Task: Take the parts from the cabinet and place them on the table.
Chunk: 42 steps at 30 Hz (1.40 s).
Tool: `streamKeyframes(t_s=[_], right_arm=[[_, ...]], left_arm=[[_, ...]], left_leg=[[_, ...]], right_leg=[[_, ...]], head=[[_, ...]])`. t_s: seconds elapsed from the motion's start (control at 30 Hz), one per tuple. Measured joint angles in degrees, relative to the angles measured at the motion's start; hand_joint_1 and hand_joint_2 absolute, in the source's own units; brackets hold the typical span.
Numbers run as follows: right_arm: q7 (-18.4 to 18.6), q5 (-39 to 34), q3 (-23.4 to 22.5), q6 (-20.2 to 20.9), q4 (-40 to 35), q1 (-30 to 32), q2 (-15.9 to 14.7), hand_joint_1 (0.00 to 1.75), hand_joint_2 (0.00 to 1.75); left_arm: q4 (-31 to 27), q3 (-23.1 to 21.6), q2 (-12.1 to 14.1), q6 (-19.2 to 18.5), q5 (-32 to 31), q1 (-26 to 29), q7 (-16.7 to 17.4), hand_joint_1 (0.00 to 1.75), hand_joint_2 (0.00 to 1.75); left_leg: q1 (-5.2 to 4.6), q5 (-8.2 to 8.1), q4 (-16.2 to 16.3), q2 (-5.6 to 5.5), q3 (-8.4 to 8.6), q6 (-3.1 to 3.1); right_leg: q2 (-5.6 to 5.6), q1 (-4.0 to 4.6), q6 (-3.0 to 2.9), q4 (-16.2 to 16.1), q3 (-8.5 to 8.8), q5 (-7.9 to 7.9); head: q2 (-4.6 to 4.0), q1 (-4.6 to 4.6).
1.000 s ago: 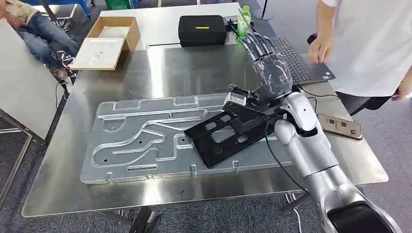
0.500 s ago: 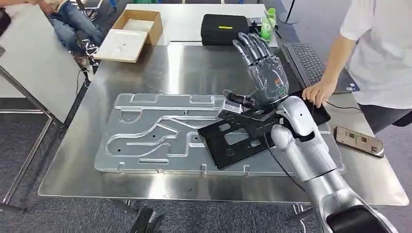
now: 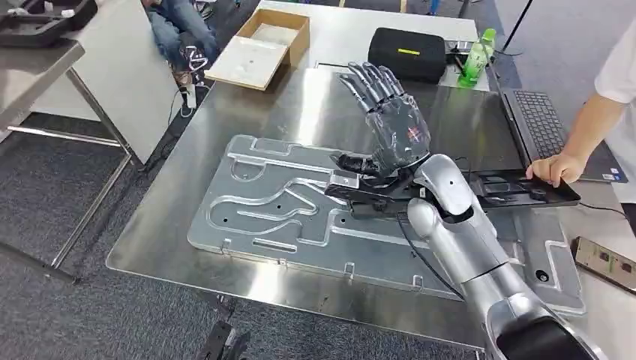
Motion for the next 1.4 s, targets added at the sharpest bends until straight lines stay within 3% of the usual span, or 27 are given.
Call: streamKeyframes(t_s=[0.07, 0.13, 0.17, 0.23, 0.27, 0.3, 0.37, 0.4, 0.43, 0.57, 0.6, 0.63, 0.67, 0.73, 0.77, 0.83, 0.9, 0.93, 0.97, 1.07, 1.1, 1.13, 1.17, 1.2, 1.27, 1.33, 1.4], right_arm=[[0.0, 0.0, 0.5, -0.1, 0.1, -0.1, 0.1, 0.0, 0.0], [0.0, 0.0, 0.6, -0.1, 0.1, -0.1, 0.2, 0.0, 0.0], [0.0, 0.0, 0.7, -0.1, 0.1, -0.2, 0.2, 0.0, 0.0], [0.0, 0.0, 0.7, -0.1, 0.3, 0.1, 0.2, 0.0, 0.0], [0.0, 0.0, 0.8, -0.1, 0.4, 0.2, 0.2, 0.0, 0.0], [-0.1, 0.0, 0.8, -0.2, 0.4, 0.3, 0.2, 0.0, 0.0], [-0.1, 0.1, 1.0, -0.3, 0.4, 0.2, 0.2, 0.0, 0.0], [-0.1, 0.2, 1.1, -0.4, 0.4, 0.2, 0.2, 0.0, 0.0], [-0.1, 0.3, 1.1, -0.5, 0.3, 0.2, 0.2, 0.0, 0.0], [-0.1, 0.4, 1.6, -0.3, 0.2, -0.3, 0.3, 0.0, 0.0], [-0.1, 0.4, 1.7, -0.2, 0.3, -0.7, 0.4, 0.0, 0.0], [-0.1, 0.4, 1.8, -0.1, 0.3, -1.1, 0.4, 0.0, 0.0], [-0.1, 0.4, 1.9, 0.0, 0.3, -1.5, 0.4, 0.0, 0.0], [-0.1, 0.3, 2.1, 0.0, 0.7, -1.9, 0.4, 0.0, 0.0], [-0.1, 0.3, 2.2, 0.0, 0.9, -2.0, 0.4, 0.0, 0.0], [0.0, 0.3, 2.5, 0.0, 1.1, -2.2, 0.4, 0.0, 0.0], [0.4, 0.3, 2.5, 0.0, 1.2, -3.0, 0.3, 0.0, 0.0], [0.4, 0.3, 2.6, 0.0, 1.2, -3.4, 0.3, 0.0, 0.0], [0.4, 0.4, 2.6, 0.0, 1.2, -3.7, 0.3, 0.0, 0.0], [0.5, 0.7, 3.0, 0.0, 1.2, -3.9, 0.3, 0.0, 0.0], [0.6, 0.7, 3.0, 0.0, 1.2, -4.0, 0.3, 0.0, 0.0], [0.8, 0.7, 3.1, 0.0, 1.2, -4.0, 0.3, 0.0, 0.0], [0.8, 0.8, 3.1, 0.0, 1.0, -4.1, 0.3, 0.0, 0.0], [0.9, 0.9, 3.1, -0.1, 1.0, -4.0, 0.2, 0.0, 0.0], [0.9, 0.9, 3.2, -0.1, 1.0, -3.6, 0.0, 0.0, 0.0], [1.0, 0.9, 3.2, -0.2, 1.0, -3.3, 0.0, 0.0, 0.0], [1.1, 0.9, 3.2, -0.2, 0.9, -3.3, -0.1, 0.0, 0.0]], left_arm=[[0.0, 0.0, 0.0, 0.0, 0.0, 0.2, 0.0, 0.0, 0.0], [0.0, 0.0, 0.2, 0.0, 0.0, 0.4, 0.0, 0.0, 0.0], [0.0, 0.0, 0.2, 0.0, 0.0, 0.3, 0.0, 0.0, 0.0], [0.0, 0.0, 0.3, 0.0, 0.0, 0.2, 0.0, 0.0, 0.0], [0.0, 0.0, 0.3, 0.0, 0.0, 0.2, 0.0, 0.0, 0.0], [0.0, 0.0, 0.3, 0.2, 0.0, 0.4, 0.0, 0.0, 0.0], [0.0, 0.0, 0.6, 0.7, 0.2, 0.4, 0.0, 0.0, 0.0], [0.0, 0.0, 0.8, 0.7, 0.4, 0.4, 0.0, 0.0, 0.0], [0.0, 0.1, 0.8, 0.7, 0.6, 0.3, 0.0, 0.0, 0.0], [0.0, 0.6, 1.1, 0.8, 1.4, 0.6, -0.2, 0.0, 0.0], [0.0, 0.7, 1.1, 0.8, 1.6, 0.8, -0.3, 0.0, 0.0], [0.0, 0.8, 1.1, 0.8, 1.9, 0.8, -0.5, 0.0, 0.0], [0.0, 0.9, 1.1, 0.8, 2.1, 0.7, -0.6, 0.0, 0.0], [0.0, 1.1, 1.0, 0.7, 2.2, 0.6, -0.9, 0.0, 0.0], [0.0, 1.2, 1.0, 0.7, 2.2, 0.6, -0.9, 0.0, 0.0], [0.0, 1.3, 1.0, 0.6, 2.2, 0.7, -0.8, 0.0, 0.0], [0.0, 1.4, 1.0, 0.6, 2.1, 0.6, -0.3, 0.0, 0.0], [0.0, 1.4, 0.9, 0.6, 2.1, 0.6, -0.2, 0.0, 0.0], [0.0, 1.5, 0.9, 0.6, 2.0, 0.4, 0.0, 0.0, 0.0], [0.0, 1.5, 0.7, 0.6, 2.0, 0.4, 0.2, 0.0, 0.0], [0.0, 1.6, 0.8, 0.6, 2.0, 0.4, 0.2, 0.0, 0.0], [0.0, 1.6, 0.7, 0.6, 2.0, 0.5, 0.3, 0.0, 0.0], [0.0, 1.6, 0.7, 0.6, 1.9, 0.4, 0.4, 0.0, 0.0], [0.0, 1.6, 0.7, 0.6, 1.8, 0.2, 0.4, 0.0, 0.0], [0.0, 1.6, 0.7, 0.6, 1.7, 0.1, 0.5, 0.0, 0.0], [0.0, 1.6, 0.8, 0.7, 1.6, 0.3, 0.7, 0.0, 0.0], [0.0, 1.6, 1.0, 0.7, 1.6, 0.2, 0.7, 0.0, 0.0]], left_leg=[[-0.18, 0.19, -0.3, -1.51, -0.16, -0.94], [-0.43, -2.25, 3.1, 3.58, -1.43, -1.18], [-0.32, -4.33, 7.0, 5.11, -3.37, -1.47], [0.04, -7.78, 15.6, 6.06, -7.67, -1.89], [0.16, -7.91, 17.5, 6.21, -8.64, -2.06], [0.23, -6.84, 16.6, 6.33, -8.26, -2.15], [0.25, -1.79, 7.3, 7.18, -3.39, -1.97], [0.17, 0.22, 2.1, 8.81, -0.52, -1.72], [-0.61, -0.78, 0.1, 11.32, 0.3, -1.14], [-0.49, -0.09, -0.3, 8.53, 0.16, -0.09], [0.0, 0.27, -0.8, 7.96, 0.55, 0.42], [-0.02, 0.39, -0.9, 7.4, 0.54, 0.63], [-0.02, 0.48, -0.8, 7.01, 0.44, 0.93], [-0.05, 0.5, -0.8, 5.57, 0.41, 1.1], [-0.08, 0.49, -0.7, 4.71, 0.4, 1.11], [-0.08, 0.47, -0.5, 2.96, 0.41, 1.08], [-0.11, 0.35, -0.2, 1.36, 0.45, 0.9], [0.03, 0.33, -0.2, 0.92, 0.27, 0.8], [-0.26, 0.31, 0.2, 0.2, -0.12, 0.42], [0.38, 0.84, -0.4, -1.64, -0.52, -0.78], [0.01, 0.75, -0.4, -1.78, -0.66, -1.11], [-0.29, -0.17, 0.8, 2.03, -1.01, -1.26], [-0.23, -2.25, 3.9, 4.59, -2.5, -1.44], [-0.03, -4.43, 8.5, 5.76, -4.65, -1.7], [0.27, -7.15, 16.3, 6.24, -8.59, -2.09], [0.43, -5.07, 15.0, 6.4, -8.09, -2.31], [0.45, -0.11, 5.1, 7.82, -2.75, -2.15]], right_leg=[[-1.33, -0.42, -0.6, -0.6, 0.44, 0.21], [-2.82, -0.58, -1.54, -1.3, 0.99, 0.46], [-3.51, -0.5, -1.62, -1.3, 1.02, 0.43], [-5.14, -0.36, -1.77, -1.2, 1.04, 0.24], [-5.86, -0.34, -1.7, -1.2, 1.04, 0.12], [-6.55, -0.34, -1.61, -1.1, 1.09, -0.01], [-8.03, -0.35, -1.34, -0.8, 1.3, -0.46], [-8.59, -0.3, -1.09, -0.7, 1.55, -0.71], [-9.06, 0.14, -0.79, -0.6, 1.66, -0.9], [-11.17, 0.42, 0.3, -0.9, 2.28, -1.09], [-9.98, -0.04, 0.82, -0.5, 2.2, -1.74], [-7.15, -0.19, 0.93, 1.1, 1.65, -2.96], [-5.49, -0.37, 0.98, 4.6, 0.05, -5.13], [-4.37, -0.29, 1.2, 13.9, -4.4, -9.01], [-4.25, -0.24, 1.23, 16.6, -5.91, -9.39], [-4.1, -0.25, 0.98, 13.9, -5.14, -6.14], [-2.51, -0.21, 0.32, 4.2, -0.95, -0.58], [0.34, -0.25, -0.12, 0.8, 0.38, -0.2], [0.74, -0.39, -0.12, -0.5, 0.76, -0.38], [-1.09, 0.17, -0.46, -0.4, 0.83, -0.34], [-1.89, -0.79, -0.9, -1.1, 1.24, 0.02], [-2.63, -0.62, -1.26, -1.6, 1.58, 0.17], [-3.29, -0.56, -1.49, -1.6, 1.68, 0.18], [-3.96, -0.47, -1.55, -1.6, 1.71, 0.14], [-5.57, -0.39, -1.65, -1.6, 1.74, -0.06], [-6.98, -0.42, -1.51, -1.4, 1.85, -0.32], [-8.3, -0.49, -1.11, -1.0, 2.15, -0.86]], head=[[0.0, 0.02], [0.0, -0.48], [0.0, -0.44], [0.0, -0.44], [0.0, -0.46], [0.0, -0.44], [0.0, -0.46], [0.0, -0.44], [0.0, -0.46], [0.0, -0.41], [0.0, -0.42], [0.0, -0.41], [0.0, -0.39], [0.0, -0.39], [0.0, -0.39], [0.0, -0.39], [0.0, -0.39], [0.0, -0.39], [0.0, -0.41], [0.0, -0.39], [0.0, -0.35], [0.0, -0.5], [0.0, -0.92], [0.0, -0.87], [0.0, -0.9], [0.0, -0.9], [0.0, -0.9]])
